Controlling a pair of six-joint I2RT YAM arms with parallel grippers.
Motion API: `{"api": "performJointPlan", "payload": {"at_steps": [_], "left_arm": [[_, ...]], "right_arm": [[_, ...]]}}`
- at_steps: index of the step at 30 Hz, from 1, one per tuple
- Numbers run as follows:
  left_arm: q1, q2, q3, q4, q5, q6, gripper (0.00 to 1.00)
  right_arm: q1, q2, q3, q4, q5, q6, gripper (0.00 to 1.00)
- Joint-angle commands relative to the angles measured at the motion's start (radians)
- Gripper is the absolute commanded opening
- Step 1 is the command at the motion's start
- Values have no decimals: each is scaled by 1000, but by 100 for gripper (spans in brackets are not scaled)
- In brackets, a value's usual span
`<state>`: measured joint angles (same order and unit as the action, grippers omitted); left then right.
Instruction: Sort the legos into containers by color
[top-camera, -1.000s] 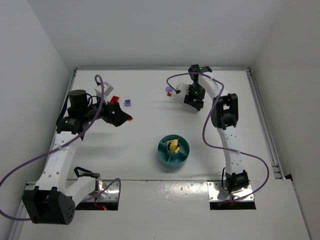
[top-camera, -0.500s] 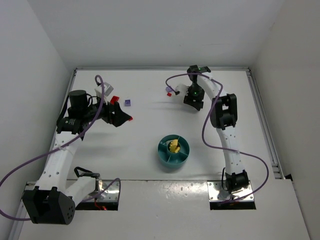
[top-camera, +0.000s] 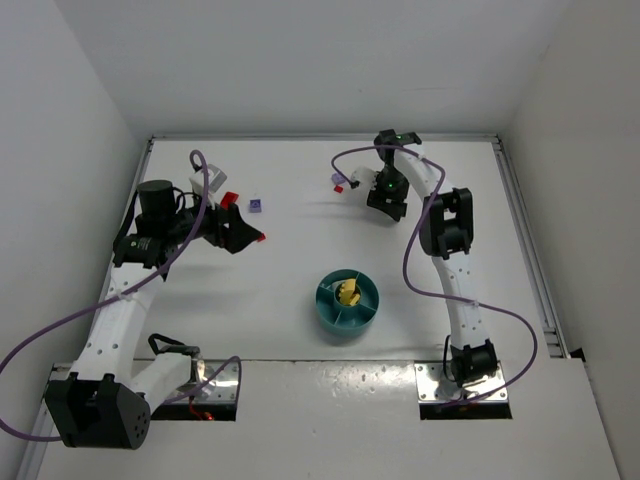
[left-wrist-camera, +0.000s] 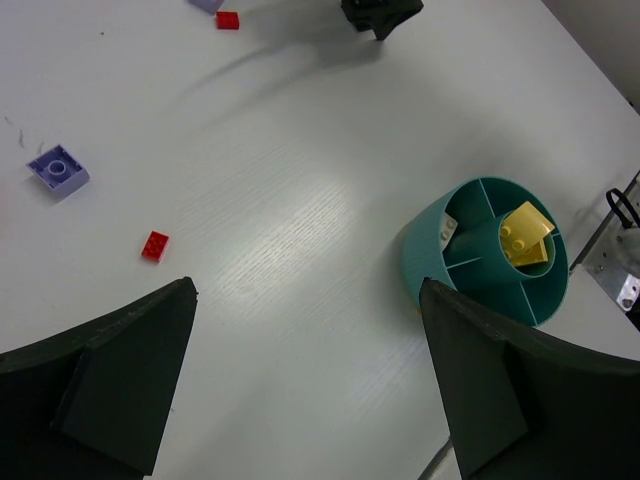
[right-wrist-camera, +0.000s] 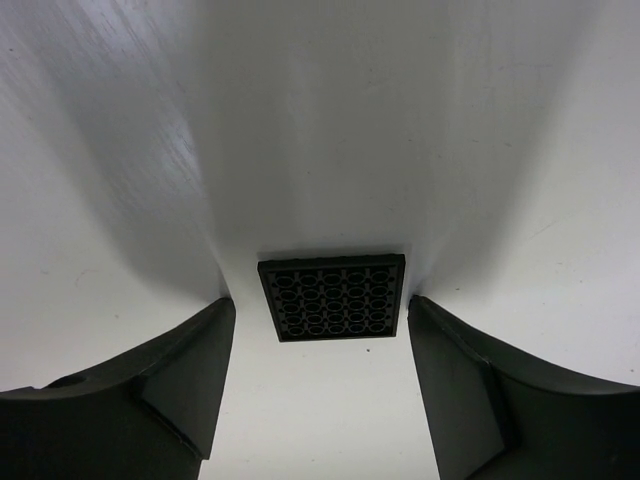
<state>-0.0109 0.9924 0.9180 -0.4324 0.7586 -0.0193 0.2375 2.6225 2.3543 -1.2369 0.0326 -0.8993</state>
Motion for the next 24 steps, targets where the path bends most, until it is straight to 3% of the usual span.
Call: {"api": "performJointPlan", "payload": {"at_steps": [1,7,14,18,24], "left_arm": [[6,-21,-1,9,7,7,100],[6,-21,-1,0,7,7,100],[6,-21,-1,0,7,7,100],[6,-21,-1,0,16,7,100],[6,-31,-1,0,16,-2,100]], "right_arm": [[14,70,23,85,-108,37,70],[14,90,23,85,-108,46,64],[23,80,-2,94,-126,56,38],[23,-27,-124,132,-172,77,27],[5,-261,-363,200,-333,146,20]]}}
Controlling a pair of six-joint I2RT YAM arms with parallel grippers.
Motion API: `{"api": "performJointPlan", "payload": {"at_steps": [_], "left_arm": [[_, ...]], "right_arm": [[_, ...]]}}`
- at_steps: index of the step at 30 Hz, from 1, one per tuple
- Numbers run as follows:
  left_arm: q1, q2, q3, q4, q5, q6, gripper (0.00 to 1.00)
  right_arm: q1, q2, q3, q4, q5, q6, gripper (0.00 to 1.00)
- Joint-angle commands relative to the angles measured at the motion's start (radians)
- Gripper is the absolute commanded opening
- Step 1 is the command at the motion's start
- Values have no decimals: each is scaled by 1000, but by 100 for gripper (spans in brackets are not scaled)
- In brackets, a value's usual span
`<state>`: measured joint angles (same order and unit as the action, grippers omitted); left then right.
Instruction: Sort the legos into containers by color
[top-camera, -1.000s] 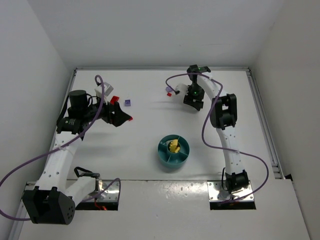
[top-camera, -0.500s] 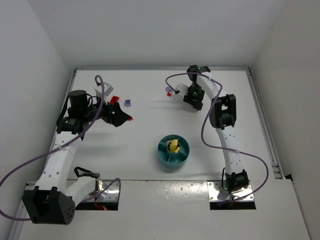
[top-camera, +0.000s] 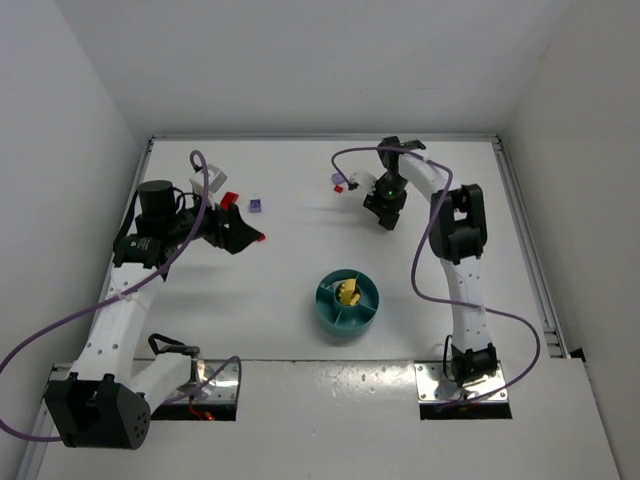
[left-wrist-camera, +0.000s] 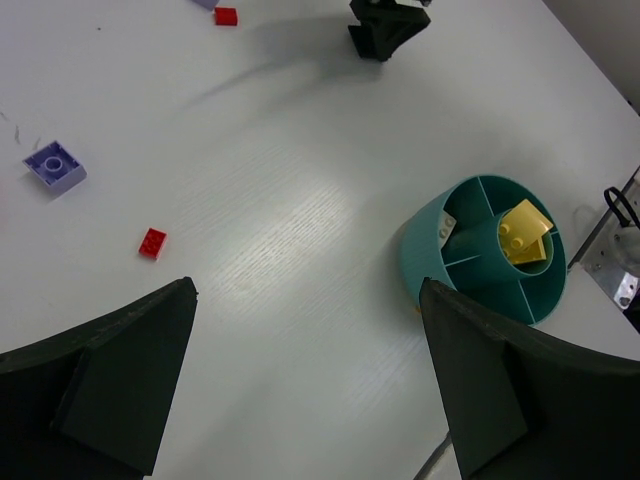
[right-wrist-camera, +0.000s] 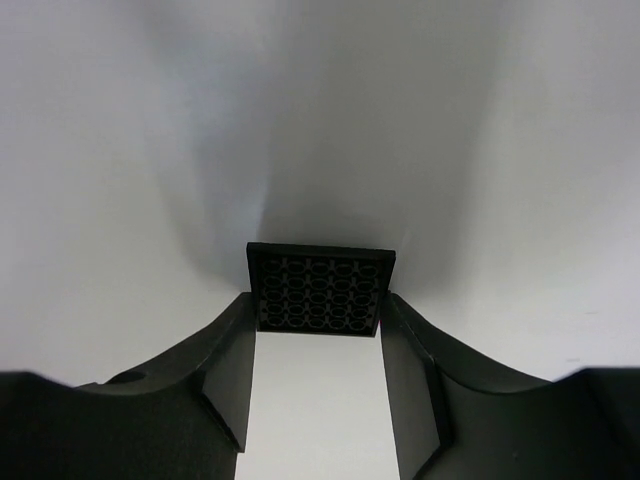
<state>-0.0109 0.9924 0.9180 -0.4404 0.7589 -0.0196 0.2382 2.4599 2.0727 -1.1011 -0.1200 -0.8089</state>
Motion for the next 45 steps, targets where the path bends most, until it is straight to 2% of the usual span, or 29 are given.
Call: {"api": "performJointPlan", "payload": {"at_steps": [1,9,18,23,31,40,45], "left_arm": [[6,-31,-1,18,25,-2,100],[6,-49,-10,40,34,-45,100],[6,-69,13,-4,53,-40,100],[6,-60,51,-24,62,-51,100],[6,-60,61,-55,62,-60,100],[15,-51,61,-64,71,-60,100],[15,-51,61,-64,71,-60,100]], "right_arm": [[-5,-180,-156,73,-203,68,18],[-5,-612,-604,225,-386,103,13],[-25,-967,-905,236,-584,122,13],[-25,-1099,-1039,213,-760,42,12],[-25,-1092,-1079,1,-917,-211,12],[-7,-1081,-1149,70,-988,-245,12],[3,-974,-1079,-72,-1021,-317,13]]}}
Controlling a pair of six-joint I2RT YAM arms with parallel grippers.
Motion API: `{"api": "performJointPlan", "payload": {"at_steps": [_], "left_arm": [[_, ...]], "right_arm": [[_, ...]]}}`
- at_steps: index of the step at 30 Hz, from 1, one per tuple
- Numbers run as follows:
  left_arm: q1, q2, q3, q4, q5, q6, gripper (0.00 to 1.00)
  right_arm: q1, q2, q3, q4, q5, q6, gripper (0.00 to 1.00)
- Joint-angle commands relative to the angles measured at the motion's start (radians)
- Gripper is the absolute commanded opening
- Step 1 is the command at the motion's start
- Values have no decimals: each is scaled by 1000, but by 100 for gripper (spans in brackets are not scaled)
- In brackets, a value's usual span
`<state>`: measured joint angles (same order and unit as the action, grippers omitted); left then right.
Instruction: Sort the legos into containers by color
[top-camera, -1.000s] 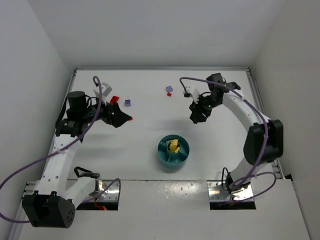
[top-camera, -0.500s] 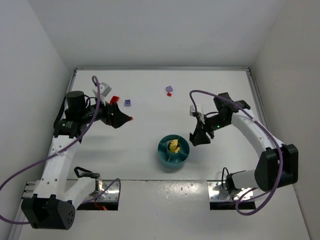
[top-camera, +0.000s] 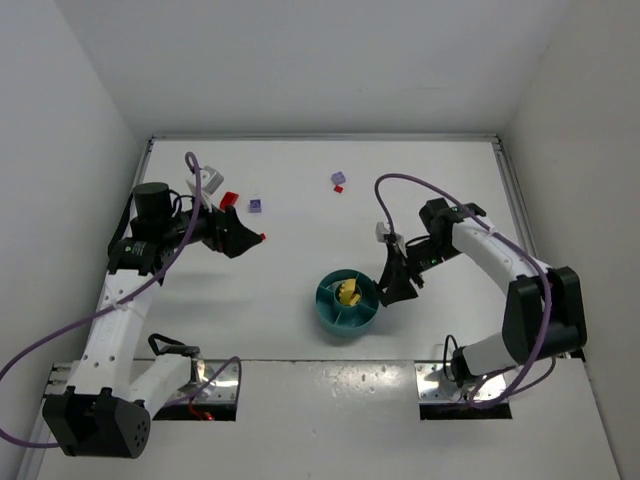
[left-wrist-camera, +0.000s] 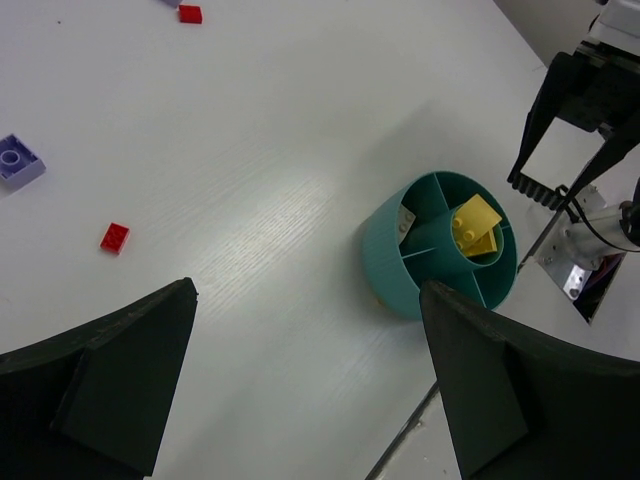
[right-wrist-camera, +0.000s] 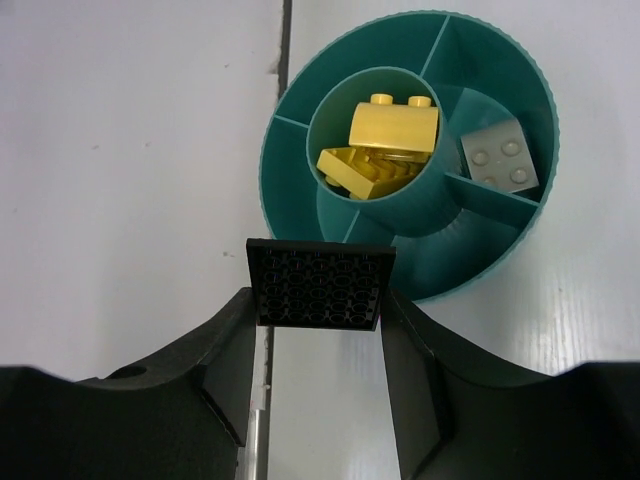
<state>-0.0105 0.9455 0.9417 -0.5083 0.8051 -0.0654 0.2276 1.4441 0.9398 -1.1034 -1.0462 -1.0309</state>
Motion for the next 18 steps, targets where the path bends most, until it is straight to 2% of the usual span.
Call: {"api": "performJointPlan", "payload": {"at_steps": [1,12,18], "left_arm": [[15,-4,37,4,25,-14,100],[15,-4,28,4,16,-5,100],[24,-4,28,4,16,-5,100]], "right_arm": [[13,53,65,-82,-109,-106,14],[41,121,86,-64,-166,-116,18],[50,165,97,-42,-157,-107,25]]}}
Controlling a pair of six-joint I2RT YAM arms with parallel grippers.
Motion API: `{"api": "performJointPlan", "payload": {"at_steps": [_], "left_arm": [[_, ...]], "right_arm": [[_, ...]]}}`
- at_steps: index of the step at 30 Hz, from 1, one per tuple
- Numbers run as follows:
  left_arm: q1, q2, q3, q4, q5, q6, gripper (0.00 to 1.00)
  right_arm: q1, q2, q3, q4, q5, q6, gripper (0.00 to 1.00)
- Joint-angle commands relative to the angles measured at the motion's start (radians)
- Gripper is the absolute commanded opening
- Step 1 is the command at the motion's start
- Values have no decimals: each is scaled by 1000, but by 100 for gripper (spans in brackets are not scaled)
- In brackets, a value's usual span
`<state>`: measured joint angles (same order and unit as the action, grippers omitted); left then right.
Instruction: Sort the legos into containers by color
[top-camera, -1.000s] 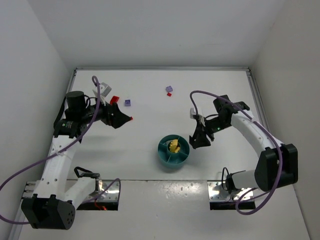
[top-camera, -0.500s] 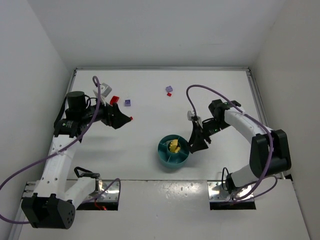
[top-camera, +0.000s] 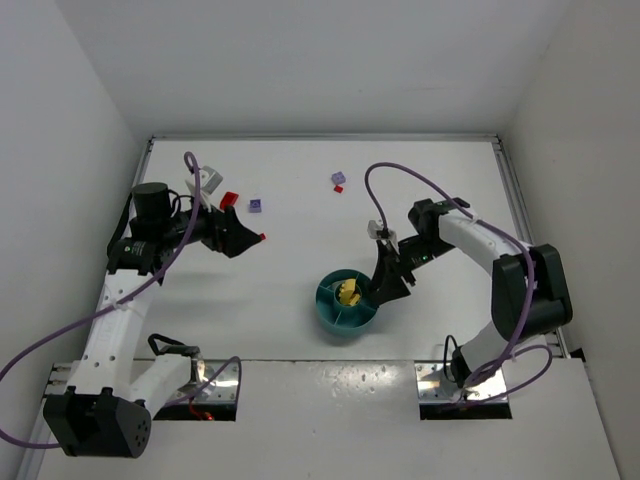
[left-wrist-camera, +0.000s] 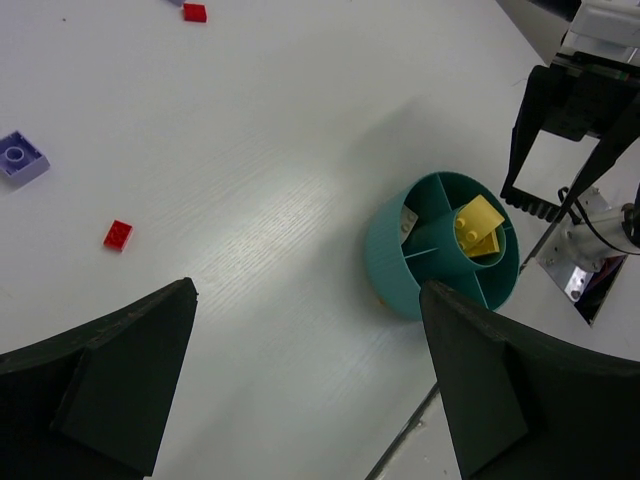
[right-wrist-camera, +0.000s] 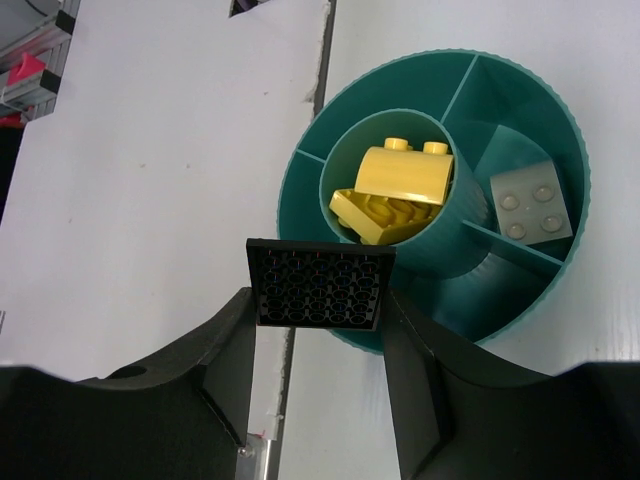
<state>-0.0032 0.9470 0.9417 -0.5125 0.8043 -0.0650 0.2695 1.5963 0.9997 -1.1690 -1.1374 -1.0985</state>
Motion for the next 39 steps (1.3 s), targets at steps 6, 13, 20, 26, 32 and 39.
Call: {"api": "performJointPlan", "payload": {"at_steps": [6,13,20,26,32,39], "left_arm": [[17,-5,19,8,16,-6,100],[17,-5,19,8,16,-6,100],[17,-5,9,8,16,-6,100],[17,-5,9,8,16,-6,100],[17,-14,9,17,-42,-6,100],[17,-59,-11,17,-230,14,100]], "right_arm": [[8,31,47,71,-65,-15,32],[8,40,56,94,-56,12,51],[8,40,74,103,-38,22,66],[8,19,97,91,-38,22,67],[-12,-50,131,132,19,138,65],[-12,-219,40,517,318,555,65]]}}
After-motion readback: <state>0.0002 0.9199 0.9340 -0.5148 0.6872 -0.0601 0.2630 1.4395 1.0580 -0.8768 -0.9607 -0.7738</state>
